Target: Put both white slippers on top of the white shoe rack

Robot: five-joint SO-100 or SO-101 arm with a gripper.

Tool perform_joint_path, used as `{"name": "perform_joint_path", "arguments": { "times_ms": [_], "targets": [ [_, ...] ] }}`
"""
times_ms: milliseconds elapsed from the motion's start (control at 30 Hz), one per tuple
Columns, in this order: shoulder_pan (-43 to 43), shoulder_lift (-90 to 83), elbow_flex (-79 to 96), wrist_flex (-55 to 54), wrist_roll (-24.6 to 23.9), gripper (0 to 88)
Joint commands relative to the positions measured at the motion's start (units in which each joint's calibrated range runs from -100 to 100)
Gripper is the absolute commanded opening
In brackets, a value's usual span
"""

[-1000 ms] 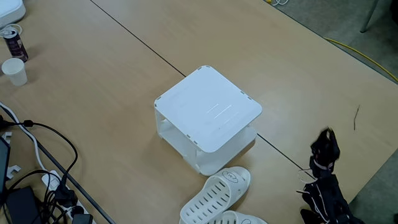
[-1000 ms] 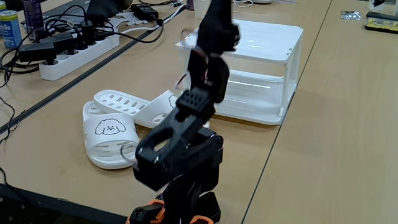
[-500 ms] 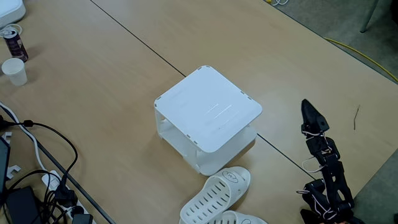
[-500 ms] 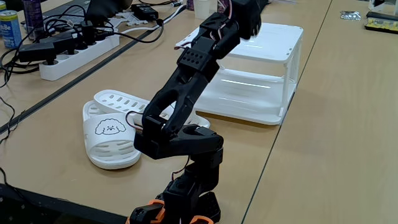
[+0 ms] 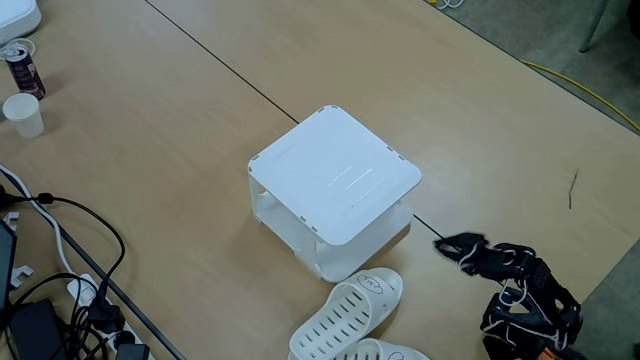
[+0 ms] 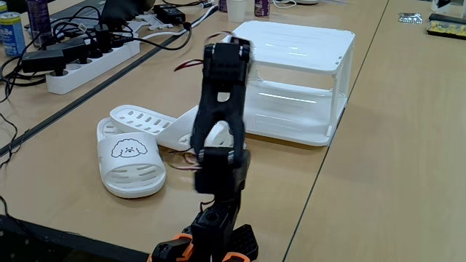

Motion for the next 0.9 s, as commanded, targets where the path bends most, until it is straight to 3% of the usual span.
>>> {"name": "perform_joint_path", "arguments": {
  "times_ms": [0, 133, 233, 867],
  "targets": [
    [-14.7, 6.1, -0.9, 0.2, 0.4, 0.7],
    [-24.7, 13.0, -0.8, -0.2, 0.4, 0.7],
    [-27.5, 17.8, -1.3, -0.3, 0.4, 0.7],
    [-28.0, 55.1, -20.5, -0.4, 0.4, 0.7]
  ]
}}
